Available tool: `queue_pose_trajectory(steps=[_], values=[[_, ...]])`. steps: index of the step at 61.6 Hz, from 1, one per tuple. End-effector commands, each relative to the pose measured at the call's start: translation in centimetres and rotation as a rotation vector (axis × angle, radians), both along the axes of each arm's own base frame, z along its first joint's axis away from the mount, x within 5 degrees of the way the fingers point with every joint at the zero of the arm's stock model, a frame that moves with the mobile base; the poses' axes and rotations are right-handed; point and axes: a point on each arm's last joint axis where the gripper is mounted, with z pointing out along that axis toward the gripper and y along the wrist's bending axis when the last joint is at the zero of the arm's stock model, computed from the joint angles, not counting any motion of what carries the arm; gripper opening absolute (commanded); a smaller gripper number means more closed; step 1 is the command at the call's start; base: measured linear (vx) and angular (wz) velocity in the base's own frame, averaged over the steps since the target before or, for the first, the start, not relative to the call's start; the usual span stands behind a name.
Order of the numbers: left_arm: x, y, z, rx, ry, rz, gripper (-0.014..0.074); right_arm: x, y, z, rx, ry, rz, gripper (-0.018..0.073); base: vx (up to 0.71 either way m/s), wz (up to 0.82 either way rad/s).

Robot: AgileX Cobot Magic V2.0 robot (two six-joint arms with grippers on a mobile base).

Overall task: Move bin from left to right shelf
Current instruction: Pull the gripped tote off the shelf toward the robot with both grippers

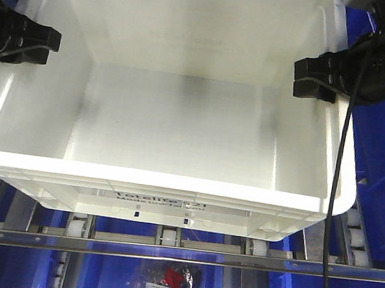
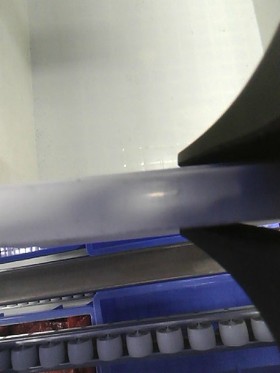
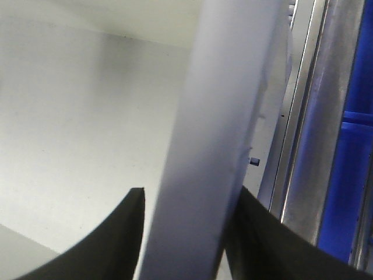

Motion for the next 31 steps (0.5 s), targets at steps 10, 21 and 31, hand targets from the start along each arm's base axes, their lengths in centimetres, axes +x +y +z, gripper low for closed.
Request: queue_pose_trajectory(steps=[10,21,31], values=[[-0.44,-0.25,3.09,-0.056,-0.170,-0.008,-0.0005,-0.25,-0.15,3.15,0.038,-0.179,-0.011,-0.0004,0.00,0.00],[-0.44,-0.25,3.09,-0.056,-0.170,-0.008,-0.0005,-0.25,-0.15,3.15,0.038,-0.179,-0.011,-0.0004,0.00,0.00],[-0.44,-0.25,3.09,-0.056,-0.170,-0.008,-0.0005,-0.25,-0.15,3.15,0.038,-0.179,-0.011,-0.0004,0.00,0.00]])
